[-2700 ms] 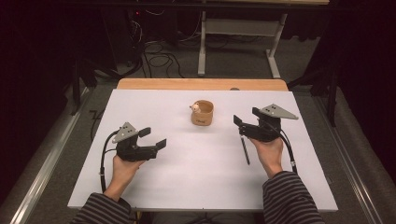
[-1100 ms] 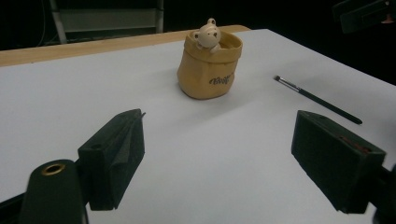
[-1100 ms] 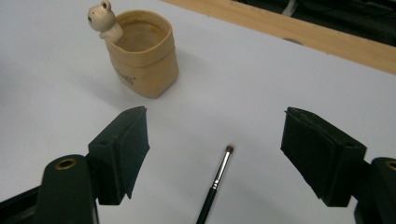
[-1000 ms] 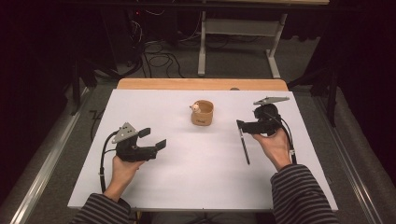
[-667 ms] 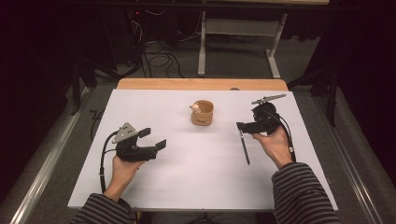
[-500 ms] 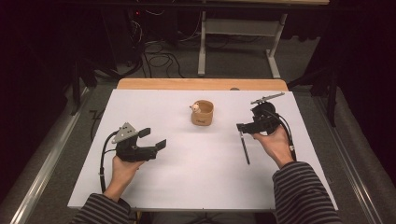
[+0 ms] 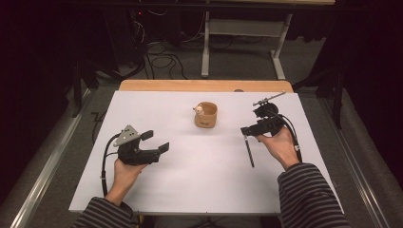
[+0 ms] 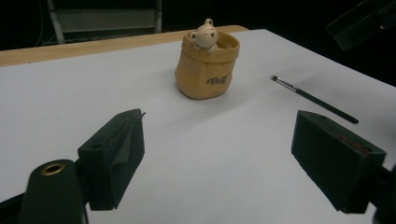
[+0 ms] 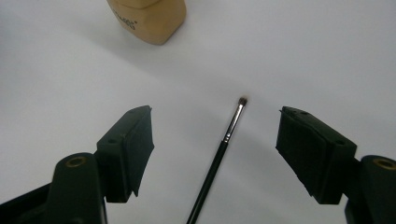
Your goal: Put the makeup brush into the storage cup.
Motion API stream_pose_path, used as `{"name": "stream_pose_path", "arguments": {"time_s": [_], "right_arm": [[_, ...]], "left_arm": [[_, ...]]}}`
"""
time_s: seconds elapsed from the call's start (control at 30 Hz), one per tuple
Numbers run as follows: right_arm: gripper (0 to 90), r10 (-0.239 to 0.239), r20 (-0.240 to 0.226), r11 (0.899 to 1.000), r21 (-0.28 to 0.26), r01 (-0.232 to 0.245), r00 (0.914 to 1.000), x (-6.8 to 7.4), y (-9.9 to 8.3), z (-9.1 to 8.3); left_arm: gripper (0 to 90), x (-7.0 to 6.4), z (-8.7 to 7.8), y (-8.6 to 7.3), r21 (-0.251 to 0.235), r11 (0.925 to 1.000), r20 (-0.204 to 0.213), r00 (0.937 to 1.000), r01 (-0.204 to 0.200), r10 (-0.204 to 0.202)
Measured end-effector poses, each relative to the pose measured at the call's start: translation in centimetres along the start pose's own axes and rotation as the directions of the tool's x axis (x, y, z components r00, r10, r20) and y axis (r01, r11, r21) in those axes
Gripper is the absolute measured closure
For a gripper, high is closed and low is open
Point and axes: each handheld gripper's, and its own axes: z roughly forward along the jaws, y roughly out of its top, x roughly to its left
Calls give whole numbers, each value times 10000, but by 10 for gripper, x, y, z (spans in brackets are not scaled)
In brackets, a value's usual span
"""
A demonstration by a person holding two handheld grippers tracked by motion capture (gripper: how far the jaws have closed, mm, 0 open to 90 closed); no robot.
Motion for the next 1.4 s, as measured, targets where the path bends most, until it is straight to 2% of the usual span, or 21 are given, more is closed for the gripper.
{"name": "stream_pose_path", "arguments": {"time_s": [0.2, 0.33, 0.43, 0.63, 0.67, 0.73, 0.9, 1.07, 1.27, 1.33, 1.4], "right_arm": [[293, 145, -14, 9991, 409, -145, 9999, -1, 3, 0], [293, 255, -35, 9945, 1022, -250, 9997, -1, 6, 3], [300, 306, -14, 9926, 1176, -302, 9995, -2, 7, 5], [325, 193, -126, 9864, 1634, -169, 9997, 0, 11, 8], [328, 273, -137, 9826, 1844, -243, 9995, 1, 12, 9], [332, 250, -150, 9821, 1869, -217, 9996, 1, 12, 11], [391, 383, -287, 9727, 2301, -306, 9989, 0, 14, 15], [439, 501, -424, 9592, 2804, -362, 9978, -1, 16, 20], [470, 539, -351, 9497, 3106, -403, 9979, -1, 17, 24], [496, 583, -286, 9428, 3302, -456, 9979, 0, 17, 26], [499, 547, -298, 9415, 3343, -416, 9981, 0, 17, 27]], "left_arm": [[178, 0, 0, 0, 4, 10000, -11, 10000, -27, 27], [177, 0, 0, 0, 1, 10000, -48, 10000, 2, -2], [177, 0, 0, 0, 6, 10000, -48, 10000, -5, 5], [176, 0, -1, 0, 9, 10000, -102, 9999, -15, 15], [175, 0, -1, 0, 21, 10000, -111, 9999, -12, 12], [175, 0, -1, 0, 23, 10000, -110, 9999, -16, 16], [175, -1, -1, 0, 41, 10000, -115, 9999, -34, 34], [175, 0, -1, 0, 55, 10000, -113, 9999, -5, 6], [175, 0, -1, 0, 62, 10000, -113, 9999, -40, 40], [175, 0, -1, 0, 99, 9999, -154, 9999, -31, 32], [175, 0, 0, 0, 134, 9999, -193, 9998, -6, 8]]}}
